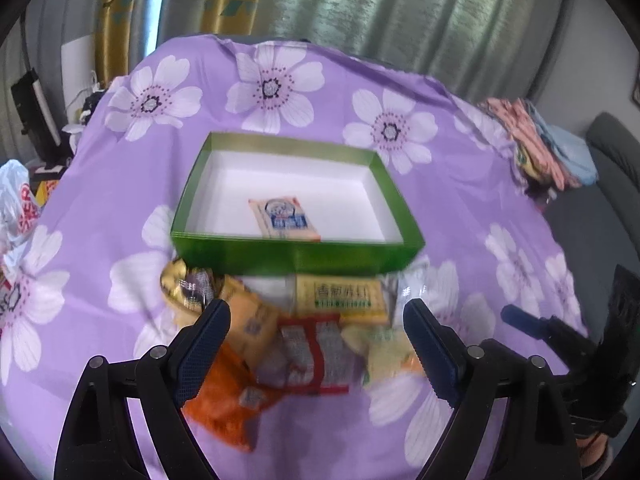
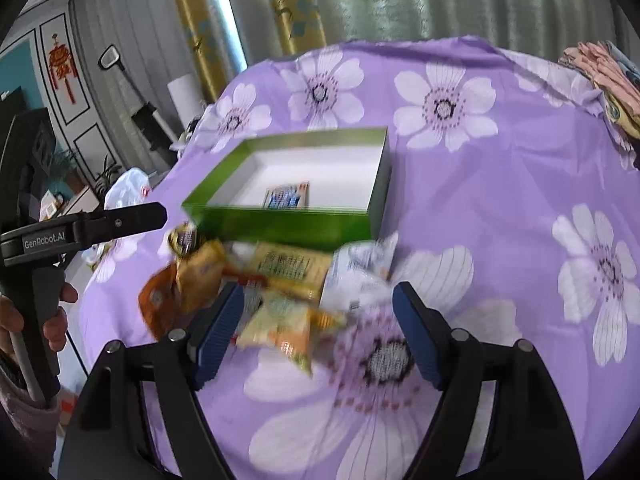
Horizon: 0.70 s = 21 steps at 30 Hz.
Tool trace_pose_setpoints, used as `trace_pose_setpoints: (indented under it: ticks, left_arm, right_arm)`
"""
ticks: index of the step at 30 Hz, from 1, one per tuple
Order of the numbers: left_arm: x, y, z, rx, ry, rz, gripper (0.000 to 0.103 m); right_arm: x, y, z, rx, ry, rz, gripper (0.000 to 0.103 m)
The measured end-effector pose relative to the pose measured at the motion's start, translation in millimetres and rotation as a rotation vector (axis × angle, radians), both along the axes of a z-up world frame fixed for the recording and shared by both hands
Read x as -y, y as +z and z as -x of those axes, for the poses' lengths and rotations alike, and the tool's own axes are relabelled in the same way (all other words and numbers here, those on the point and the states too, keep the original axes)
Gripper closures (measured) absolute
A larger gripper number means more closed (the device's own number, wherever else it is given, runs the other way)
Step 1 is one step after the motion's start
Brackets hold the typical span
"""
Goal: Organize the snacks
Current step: 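Withdraw the right gripper and move it to the yellow-green corn snack bag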
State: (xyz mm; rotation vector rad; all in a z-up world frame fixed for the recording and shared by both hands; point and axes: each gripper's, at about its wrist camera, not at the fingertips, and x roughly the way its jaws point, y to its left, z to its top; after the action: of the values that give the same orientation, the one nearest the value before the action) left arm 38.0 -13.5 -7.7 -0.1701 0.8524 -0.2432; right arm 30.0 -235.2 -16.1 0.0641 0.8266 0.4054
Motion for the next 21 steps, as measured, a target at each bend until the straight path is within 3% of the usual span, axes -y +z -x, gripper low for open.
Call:
trace_pose_setpoints:
  ticks: [11,21]
  left_arm:
    - [24.5,-24.9,31.8,-0.039,-0.039,-0.058,0.015]
    - [47.3,-29.4,40.0,0.002,-0.068,-0.151,0.015]
  right_arm:
    - [-9.1,-28.9,31.0,-0.066,0.050,0.025,0.026]
    - [-11.5,-36.6,34.1,-0.080,0.063,0.010,0.026]
